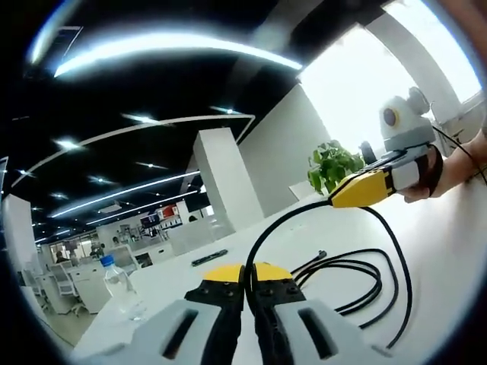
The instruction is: Coil the Type-C to USB data cable on the desktop and secure it with Velcro straps.
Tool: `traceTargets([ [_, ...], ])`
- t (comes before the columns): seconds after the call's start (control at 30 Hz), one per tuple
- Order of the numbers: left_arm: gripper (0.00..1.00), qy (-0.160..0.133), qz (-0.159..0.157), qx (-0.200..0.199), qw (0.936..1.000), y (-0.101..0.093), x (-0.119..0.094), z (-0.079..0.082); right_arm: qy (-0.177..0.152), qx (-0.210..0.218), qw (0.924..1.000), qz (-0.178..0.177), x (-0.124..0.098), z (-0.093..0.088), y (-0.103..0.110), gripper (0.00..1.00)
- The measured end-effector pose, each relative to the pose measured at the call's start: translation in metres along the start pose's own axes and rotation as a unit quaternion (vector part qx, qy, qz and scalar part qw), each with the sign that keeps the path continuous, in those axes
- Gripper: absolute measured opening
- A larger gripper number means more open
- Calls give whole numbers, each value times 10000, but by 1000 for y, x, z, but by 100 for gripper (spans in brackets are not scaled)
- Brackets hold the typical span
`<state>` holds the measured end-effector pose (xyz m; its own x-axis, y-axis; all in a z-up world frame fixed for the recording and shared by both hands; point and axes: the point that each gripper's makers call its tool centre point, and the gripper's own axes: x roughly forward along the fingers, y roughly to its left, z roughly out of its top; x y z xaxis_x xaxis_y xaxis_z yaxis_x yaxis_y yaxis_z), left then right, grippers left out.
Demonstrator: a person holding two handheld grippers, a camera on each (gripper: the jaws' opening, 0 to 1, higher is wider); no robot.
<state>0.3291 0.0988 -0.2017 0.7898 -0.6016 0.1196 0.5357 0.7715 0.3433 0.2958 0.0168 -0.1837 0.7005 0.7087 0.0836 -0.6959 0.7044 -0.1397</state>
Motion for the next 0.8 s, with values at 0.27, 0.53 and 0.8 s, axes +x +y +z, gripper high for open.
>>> traceTargets([
  [0.27,4,-24,-22,-49,10000,0,0,1,-45,-20,10000,-70,2,-4,-7,4],
  [0.53,4,16,29,-44,10000,2,0,-1,-259,289,9991,-145,0,2,-16,4],
  [0.8,4,22,69,-77,9999,4,0,-1,-438,669,9947,-653,-5,5,-48,7],
])
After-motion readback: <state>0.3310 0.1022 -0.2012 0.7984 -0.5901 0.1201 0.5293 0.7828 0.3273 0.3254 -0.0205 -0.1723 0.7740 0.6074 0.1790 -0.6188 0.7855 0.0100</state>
